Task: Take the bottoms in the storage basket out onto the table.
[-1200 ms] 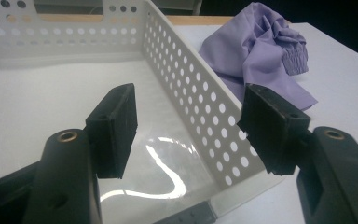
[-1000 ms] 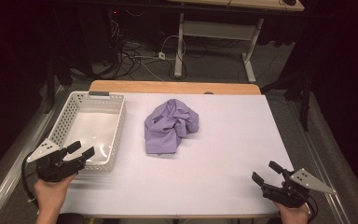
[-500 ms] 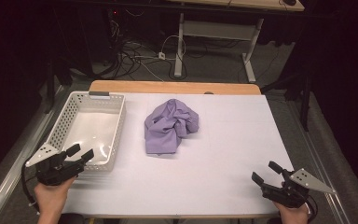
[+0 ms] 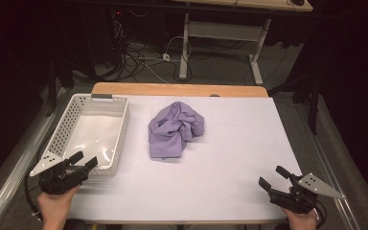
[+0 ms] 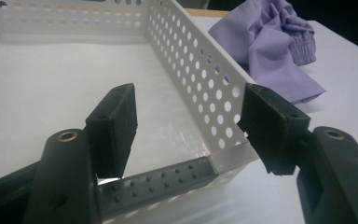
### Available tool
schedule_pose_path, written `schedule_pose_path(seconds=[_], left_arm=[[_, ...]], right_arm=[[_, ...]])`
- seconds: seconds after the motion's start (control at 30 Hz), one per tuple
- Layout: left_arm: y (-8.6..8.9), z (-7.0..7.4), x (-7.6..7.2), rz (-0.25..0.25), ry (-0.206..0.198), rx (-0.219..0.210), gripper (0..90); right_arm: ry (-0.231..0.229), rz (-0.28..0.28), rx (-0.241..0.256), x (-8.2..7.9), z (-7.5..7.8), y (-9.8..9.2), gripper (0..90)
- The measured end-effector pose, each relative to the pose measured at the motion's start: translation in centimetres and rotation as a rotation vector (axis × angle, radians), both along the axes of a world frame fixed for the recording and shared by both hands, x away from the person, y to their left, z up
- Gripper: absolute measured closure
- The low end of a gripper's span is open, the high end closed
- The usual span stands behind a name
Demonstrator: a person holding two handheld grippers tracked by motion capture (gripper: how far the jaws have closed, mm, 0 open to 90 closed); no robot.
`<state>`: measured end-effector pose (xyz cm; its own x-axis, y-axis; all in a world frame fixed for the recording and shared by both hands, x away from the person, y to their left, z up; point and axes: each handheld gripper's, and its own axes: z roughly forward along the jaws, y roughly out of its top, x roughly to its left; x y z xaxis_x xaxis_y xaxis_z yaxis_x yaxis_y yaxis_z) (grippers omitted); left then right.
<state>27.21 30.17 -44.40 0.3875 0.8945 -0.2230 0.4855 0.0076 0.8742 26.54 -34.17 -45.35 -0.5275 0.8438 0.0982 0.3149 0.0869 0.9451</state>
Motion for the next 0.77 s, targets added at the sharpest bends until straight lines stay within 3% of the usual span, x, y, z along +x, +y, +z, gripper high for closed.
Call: schedule_pose_path(seconds=[0.77], left_arm=[[0.5,-0.51,-0.43,0.016,-0.015,-0.023,35.6]], right_arm=[[0.005,-0.005,0.009,0.04,-0.04,-0.26,17.9]])
